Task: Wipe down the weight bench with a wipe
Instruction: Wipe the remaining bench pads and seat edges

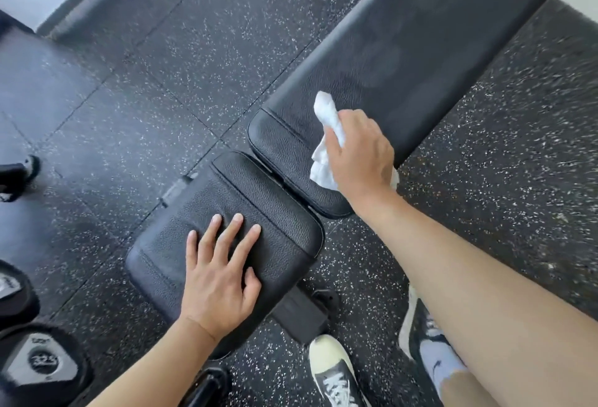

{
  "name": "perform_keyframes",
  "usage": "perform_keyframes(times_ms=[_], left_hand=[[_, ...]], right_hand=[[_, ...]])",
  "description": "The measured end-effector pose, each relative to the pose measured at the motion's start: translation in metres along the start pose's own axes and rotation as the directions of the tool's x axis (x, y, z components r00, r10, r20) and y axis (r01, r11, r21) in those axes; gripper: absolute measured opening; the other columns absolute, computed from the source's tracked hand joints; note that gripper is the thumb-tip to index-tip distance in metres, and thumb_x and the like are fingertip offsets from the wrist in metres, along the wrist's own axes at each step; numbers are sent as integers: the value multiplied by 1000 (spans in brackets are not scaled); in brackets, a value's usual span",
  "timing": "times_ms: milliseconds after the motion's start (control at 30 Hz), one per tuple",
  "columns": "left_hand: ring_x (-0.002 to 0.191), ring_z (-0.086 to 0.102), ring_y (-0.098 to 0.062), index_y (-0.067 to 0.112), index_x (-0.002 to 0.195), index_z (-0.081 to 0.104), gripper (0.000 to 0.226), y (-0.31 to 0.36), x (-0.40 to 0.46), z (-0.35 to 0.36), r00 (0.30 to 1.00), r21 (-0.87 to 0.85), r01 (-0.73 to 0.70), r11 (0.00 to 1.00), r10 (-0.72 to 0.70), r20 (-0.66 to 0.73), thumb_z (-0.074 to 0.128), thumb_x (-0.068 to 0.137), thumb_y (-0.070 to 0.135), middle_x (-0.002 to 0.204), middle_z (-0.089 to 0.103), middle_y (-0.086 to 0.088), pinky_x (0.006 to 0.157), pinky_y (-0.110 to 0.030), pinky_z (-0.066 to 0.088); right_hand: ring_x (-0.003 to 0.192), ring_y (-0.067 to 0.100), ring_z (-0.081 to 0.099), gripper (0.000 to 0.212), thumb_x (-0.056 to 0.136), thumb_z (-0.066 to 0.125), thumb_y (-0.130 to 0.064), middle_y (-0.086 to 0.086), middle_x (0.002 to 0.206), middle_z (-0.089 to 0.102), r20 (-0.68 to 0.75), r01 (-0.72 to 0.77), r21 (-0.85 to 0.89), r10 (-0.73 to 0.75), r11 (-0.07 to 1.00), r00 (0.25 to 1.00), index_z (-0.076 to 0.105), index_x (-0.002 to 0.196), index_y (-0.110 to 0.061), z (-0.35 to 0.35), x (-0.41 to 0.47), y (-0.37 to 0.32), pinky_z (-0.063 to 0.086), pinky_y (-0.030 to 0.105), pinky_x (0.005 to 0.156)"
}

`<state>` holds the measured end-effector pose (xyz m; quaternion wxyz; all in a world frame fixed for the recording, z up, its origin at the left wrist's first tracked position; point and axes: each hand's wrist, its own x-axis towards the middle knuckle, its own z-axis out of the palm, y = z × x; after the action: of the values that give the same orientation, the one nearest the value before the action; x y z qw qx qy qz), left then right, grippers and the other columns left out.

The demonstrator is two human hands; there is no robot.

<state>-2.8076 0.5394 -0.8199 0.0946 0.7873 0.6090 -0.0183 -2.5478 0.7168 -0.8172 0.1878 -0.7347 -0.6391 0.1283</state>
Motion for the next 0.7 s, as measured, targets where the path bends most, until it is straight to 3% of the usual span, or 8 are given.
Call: perform_keyframes(times_ms=[167,267,333,433,500,567,633,700], left_hand=[[132,45,-43,16,133,58,55,18,39,-23,1000,-62,11,998,-10,18,56,81,34,143,49,-10,114,-59,35],[136,43,-40,15,139,53,56,48,106,-39,995,-106,-99,989,101,15,54,86,31,148,47,-9,113,-60,35],[143,38,-39,14,146,49,58,66,164,-44,984,-112,-178,978,180,8,53,90,29,154,43,-10,115,-62,33],[151,30,-37,16,154,43,61,92,256,-43,962,-70,-273,959,274,-5,51,95,30,163,36,-9,120,-62,27],[155,24,-34,20,158,39,63,113,297,-35,949,-34,-315,948,316,3,47,97,33,167,31,-6,123,-62,22],[157,23,-31,25,157,41,63,128,311,-24,953,-30,-301,953,300,-41,48,95,35,167,32,-3,125,-61,18],[156,27,-29,26,154,45,62,132,314,-17,954,-54,-286,957,279,-110,52,93,33,165,36,-1,124,-59,21],[154,30,-31,24,153,48,61,130,314,-17,948,-64,-300,952,289,-133,53,92,31,164,39,-3,122,-59,24]], right_hand=[[81,30,56,23,100,56,-35,5,91,58,25,211,61,-213,976,977,61,97,-13,-8,-3,18,41,40,65],[77,33,56,23,98,58,-30,9,86,57,22,321,93,-324,943,946,64,95,-8,-21,-13,41,48,46,65],[80,31,56,24,99,56,-31,8,89,57,26,283,92,-286,955,958,64,98,-8,-28,-21,64,45,43,67],[85,16,47,25,103,48,-39,-4,96,54,-20,-66,221,72,973,997,57,106,-16,-39,-23,104,30,33,67],[83,11,45,19,103,47,-41,-8,96,53,-107,-325,435,407,840,907,49,105,-22,-40,-12,124,34,35,70],[85,16,51,18,103,48,-38,-3,96,57,-148,-392,571,560,721,815,47,105,-20,-33,3,128,40,38,75],[92,23,55,18,105,49,-30,4,103,59,-108,-404,669,619,624,778,49,110,-13,-20,14,115,44,41,83],[102,27,56,22,107,48,-26,9,112,59,-58,-440,756,720,484,692,48,118,-7,-8,18,99,44,46,93]])
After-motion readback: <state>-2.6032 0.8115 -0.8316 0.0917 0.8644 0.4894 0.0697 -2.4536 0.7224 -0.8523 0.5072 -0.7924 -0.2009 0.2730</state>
